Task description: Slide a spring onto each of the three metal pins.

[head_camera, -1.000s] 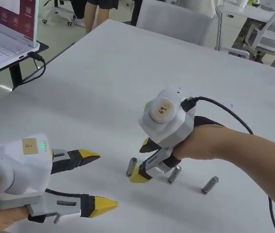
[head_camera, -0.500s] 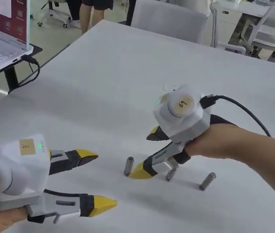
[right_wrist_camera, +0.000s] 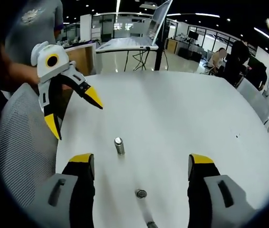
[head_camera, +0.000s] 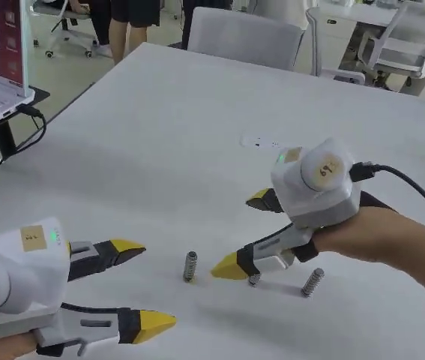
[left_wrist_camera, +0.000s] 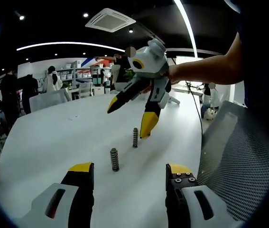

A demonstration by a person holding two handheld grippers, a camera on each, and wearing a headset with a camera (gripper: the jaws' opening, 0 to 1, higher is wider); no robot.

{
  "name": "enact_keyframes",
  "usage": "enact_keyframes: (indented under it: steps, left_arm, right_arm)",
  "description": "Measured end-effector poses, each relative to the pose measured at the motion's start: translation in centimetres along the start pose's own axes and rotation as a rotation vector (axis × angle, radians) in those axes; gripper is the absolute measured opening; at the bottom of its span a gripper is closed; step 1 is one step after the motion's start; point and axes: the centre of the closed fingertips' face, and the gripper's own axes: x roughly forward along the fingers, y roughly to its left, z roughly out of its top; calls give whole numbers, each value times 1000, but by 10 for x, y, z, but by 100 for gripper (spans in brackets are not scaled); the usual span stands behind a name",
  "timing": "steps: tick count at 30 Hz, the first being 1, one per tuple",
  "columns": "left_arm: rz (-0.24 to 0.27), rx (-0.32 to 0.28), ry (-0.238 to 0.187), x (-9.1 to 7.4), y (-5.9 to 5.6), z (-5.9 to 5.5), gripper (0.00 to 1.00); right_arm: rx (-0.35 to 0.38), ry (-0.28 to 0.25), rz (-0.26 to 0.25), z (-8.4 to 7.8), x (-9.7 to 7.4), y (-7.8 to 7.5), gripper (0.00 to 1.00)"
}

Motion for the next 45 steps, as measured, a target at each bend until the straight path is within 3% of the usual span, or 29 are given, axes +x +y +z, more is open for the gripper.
enact_keyframes:
  steps: [11,16,20,29,35,41,45]
  left_arm:
    - [11,1,11,1,0,3,57]
    - [18,-6,2,2,1,7,57]
    - [19,-6,1,2,-1,9,58]
    - [25,-14,0,3,-4,10,59]
    - [29,-22,-11,1,-6,12,60]
    - [35,-34,-21,-3,-9,12,62]
    - [34,-44,-21,-5,-10,10,62]
  right_arm:
    - [74,-122,-117,-6,-38,-20,89]
    - [88,-144,-187,-19,-61,-28,92]
    - [124,-167,-213,-29,-75,-27,94]
    - [204,-199,-263,-63,-95,-11,95]
    - [253,-205,-264,-78,-94,6,95]
    - [283,-212,-264,-86,-94,19,95]
    - [258,-239,-255,-89,-97,25,93]
